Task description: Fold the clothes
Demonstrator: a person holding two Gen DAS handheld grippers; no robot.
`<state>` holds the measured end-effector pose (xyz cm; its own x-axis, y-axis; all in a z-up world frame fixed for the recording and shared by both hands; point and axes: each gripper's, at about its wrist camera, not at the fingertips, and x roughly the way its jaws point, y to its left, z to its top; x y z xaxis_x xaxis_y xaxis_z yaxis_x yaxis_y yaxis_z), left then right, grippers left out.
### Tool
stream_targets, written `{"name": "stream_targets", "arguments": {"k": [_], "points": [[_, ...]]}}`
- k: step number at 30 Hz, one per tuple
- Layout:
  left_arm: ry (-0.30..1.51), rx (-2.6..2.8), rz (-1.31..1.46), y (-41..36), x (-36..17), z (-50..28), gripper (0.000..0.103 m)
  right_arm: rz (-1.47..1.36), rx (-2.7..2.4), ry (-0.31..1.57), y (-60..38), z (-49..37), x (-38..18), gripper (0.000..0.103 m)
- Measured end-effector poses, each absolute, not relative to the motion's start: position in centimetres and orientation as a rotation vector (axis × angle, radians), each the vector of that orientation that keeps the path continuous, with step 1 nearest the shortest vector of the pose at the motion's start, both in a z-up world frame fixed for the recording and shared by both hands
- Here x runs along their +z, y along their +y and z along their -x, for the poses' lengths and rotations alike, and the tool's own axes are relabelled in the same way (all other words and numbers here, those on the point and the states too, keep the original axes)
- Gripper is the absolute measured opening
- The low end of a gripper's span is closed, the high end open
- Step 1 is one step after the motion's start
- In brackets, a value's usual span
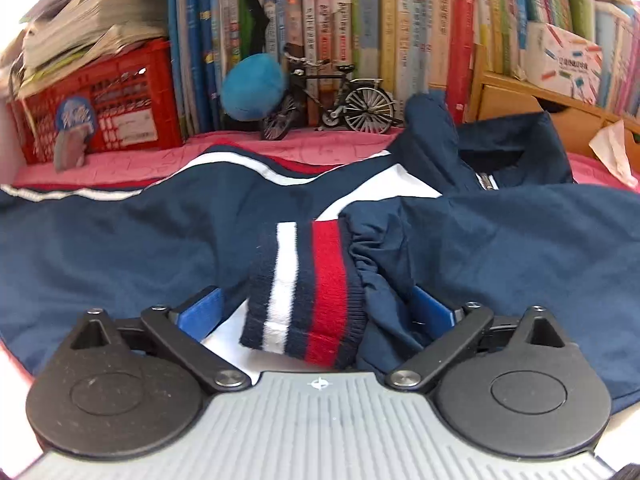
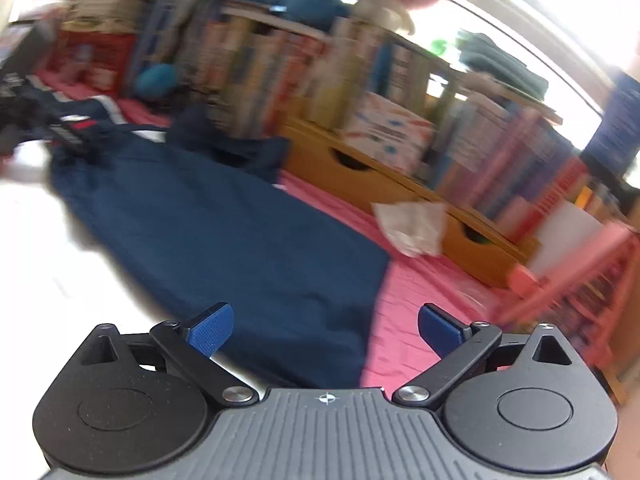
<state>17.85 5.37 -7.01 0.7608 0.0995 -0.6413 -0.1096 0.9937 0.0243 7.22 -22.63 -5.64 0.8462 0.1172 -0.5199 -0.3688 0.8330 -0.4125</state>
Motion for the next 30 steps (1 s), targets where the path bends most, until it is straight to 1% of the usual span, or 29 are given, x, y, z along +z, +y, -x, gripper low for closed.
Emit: {"name": "stream_targets", "arguments": {"k": [3, 5, 7, 11, 13, 16, 19, 22, 25, 28, 29, 30], "points": [[0.703, 0.107, 0.051, 6.0, -7.0, -17.8, 0.103, 0.609, 0.334, 0.543, -19.0, -7.7, -7.1, 0.101], [0.704, 0.111, 0.042, 5.9, -7.0, -17.9, 0.103, 0.643, 0.264, 0.523, -18.9, -8.5, -7.8, 0.102], [0.705, 0.108, 0.042, 5.9, -7.0, -18.0, 0.103, 0.623, 0.138, 0.549, -21.0, -10.2, -8.4, 0.102], [0.697, 0.067, 0.053, 6.0, -7.0, -17.9, 0.103, 0.522, -0.12, 0.593, -28.8, -13.2, -9.0, 0.102], [0.698, 0.043, 0.045, 5.9, -7.0, -17.9, 0.103, 0.38, -0.141, 0.644, -32.1, -13.8, -8.6, 0.102], [0.7, 0.039, 0.042, 5.8, -7.1, -18.0, 0.103, 0.266, -0.109, 0.714, -33.6, -13.0, -7.6, 0.102], [0.693, 0.03, 0.063, 6.0, -7.0, -18.0, 0.103, 0.258, -0.04, 0.756, -33.2, -11.6, -5.9, 0.102], [0.683, 0.019, 0.09, 6.4, -7.0, -17.9, 0.103, 0.142, 0.163, 0.79, -32.0, -10.5, -3.3, 0.102], [0.671, 0.006, 0.124, 6.8, -6.9, -17.7, 0.103, 0.061, 0.357, 0.716, -29.4, -9.0, -1.0, 0.103], [0.659, -0.007, 0.159, 7.4, -6.8, -17.5, 0.103, -0.011, 0.427, 0.631, -26.2, -9.1, -0.1, 0.102], [0.655, -0.011, 0.171, 7.5, -6.8, -17.4, 0.103, -0.043, 0.43, 0.631, -25.3, -9.8, -0.3, 0.102], [0.651, -0.015, 0.183, 7.7, -6.8, -17.4, 0.103, -0.065, 0.395, 0.662, -25.1, -10.5, -1.1, 0.1]]}}
